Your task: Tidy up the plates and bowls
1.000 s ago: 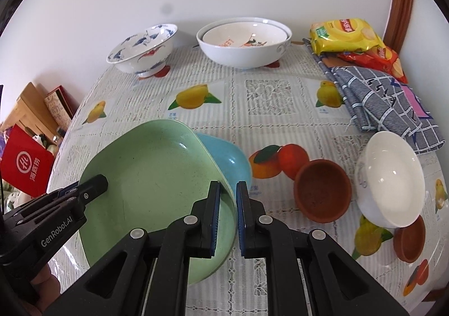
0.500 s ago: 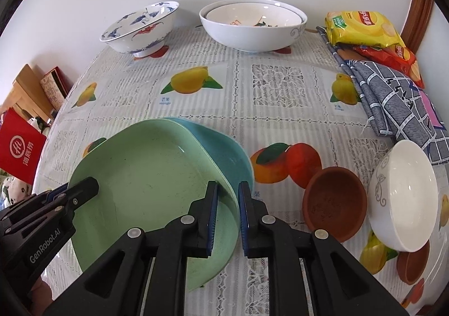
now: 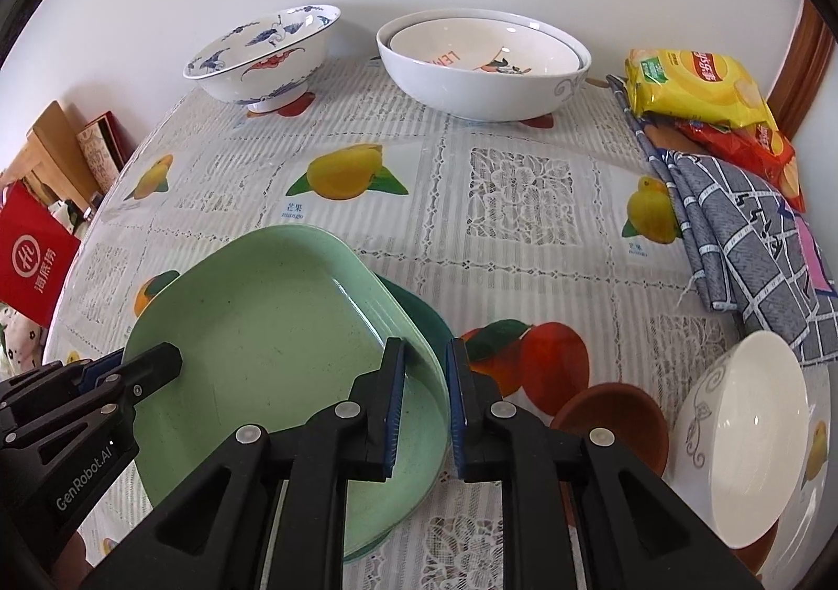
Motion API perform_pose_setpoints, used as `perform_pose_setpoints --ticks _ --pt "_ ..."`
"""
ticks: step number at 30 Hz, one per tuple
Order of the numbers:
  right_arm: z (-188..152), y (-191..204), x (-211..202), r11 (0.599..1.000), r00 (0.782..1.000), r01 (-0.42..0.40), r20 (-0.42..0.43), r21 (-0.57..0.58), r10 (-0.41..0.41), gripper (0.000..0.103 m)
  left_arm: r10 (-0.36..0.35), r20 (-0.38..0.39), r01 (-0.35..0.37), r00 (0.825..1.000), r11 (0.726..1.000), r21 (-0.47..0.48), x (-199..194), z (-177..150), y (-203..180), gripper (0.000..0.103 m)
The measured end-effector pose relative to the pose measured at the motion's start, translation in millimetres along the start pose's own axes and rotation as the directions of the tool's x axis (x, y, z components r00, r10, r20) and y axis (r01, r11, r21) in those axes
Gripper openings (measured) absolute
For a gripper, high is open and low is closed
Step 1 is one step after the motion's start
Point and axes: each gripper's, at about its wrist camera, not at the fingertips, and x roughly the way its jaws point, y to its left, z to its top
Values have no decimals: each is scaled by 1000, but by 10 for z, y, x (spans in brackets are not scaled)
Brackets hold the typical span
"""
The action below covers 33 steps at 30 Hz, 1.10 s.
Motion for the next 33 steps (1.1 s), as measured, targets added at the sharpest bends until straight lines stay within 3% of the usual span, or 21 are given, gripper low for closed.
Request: perform_pose_setpoints --ticks 11,14,21,33 --pt "24 -149 -114 1000 998 -13 59 23 12 25 -3 -11 3 1000 999 44 5 -49 -139 16" --pt "-54 -227 -222 998 997 -28 72 52 24 26 1 -19 0 1000 999 52 7 -64 -165 19" --pt "-304 -370 -371 992 997 -58 50 114 52 27 -4 -16 5 1000 997 81 -95 -148 -242 36" --pt "-618 -524 -755 988 996 -37 91 149 24 28 -1 37 -3 999 994 113 -457 -332 -372 42"
